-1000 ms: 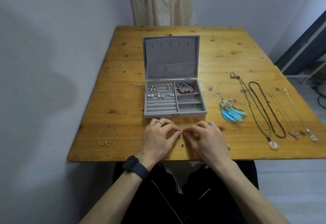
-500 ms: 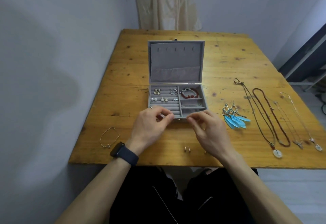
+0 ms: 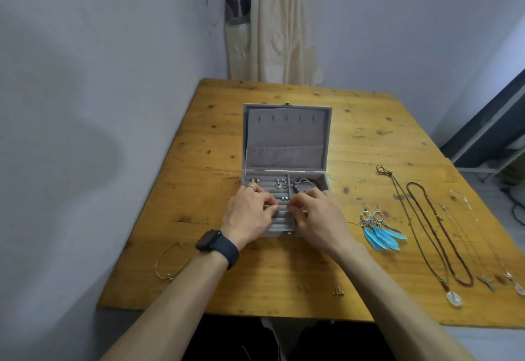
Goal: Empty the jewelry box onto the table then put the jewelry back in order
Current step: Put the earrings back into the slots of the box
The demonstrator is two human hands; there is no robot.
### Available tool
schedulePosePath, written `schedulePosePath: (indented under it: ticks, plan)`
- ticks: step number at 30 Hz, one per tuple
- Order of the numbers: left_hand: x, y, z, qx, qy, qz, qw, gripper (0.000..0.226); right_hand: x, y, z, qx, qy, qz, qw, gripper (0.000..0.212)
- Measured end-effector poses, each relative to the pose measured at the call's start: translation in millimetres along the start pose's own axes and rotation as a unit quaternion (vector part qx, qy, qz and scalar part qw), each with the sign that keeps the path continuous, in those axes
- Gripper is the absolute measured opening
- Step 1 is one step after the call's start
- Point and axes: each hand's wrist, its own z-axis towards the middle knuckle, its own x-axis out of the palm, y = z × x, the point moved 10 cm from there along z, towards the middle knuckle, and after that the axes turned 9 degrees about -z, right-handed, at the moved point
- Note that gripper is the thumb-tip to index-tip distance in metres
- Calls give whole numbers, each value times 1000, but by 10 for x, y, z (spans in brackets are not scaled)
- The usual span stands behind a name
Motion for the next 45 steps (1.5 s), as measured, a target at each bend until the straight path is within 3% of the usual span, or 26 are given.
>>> schedulePosePath:
  ticks: [7,14,25,30,34,41,45]
  plan:
    - [-11,-45,2,-3,-9,6,1000,22,-14,81,103,-11,8,-60,998,26]
    - [-25,-45,-45,-25,-55,13,998,22,2,8,104,18,-20,28,999,18]
    - [-16,-41,19,-83,-28,14,996,20,-14,-73,46,42,-49,63,996,14]
    - [-15,-51,-1,-56,-31,8,998,24,-300,-210,-201,52,-93,119,987,7]
    - [-17,-10,-33,-24,-31,-73,997,23,-518,-389,-609,73,-122,166,976,10]
    - [-61,-284,-656,71,-87,-148,983,16,-449,-535,-1303,100,-96,161,977,13]
    - [162,-362,-1026,92,-63,-123,986,18,-246,-482,-1563,106,-69,142,982,15]
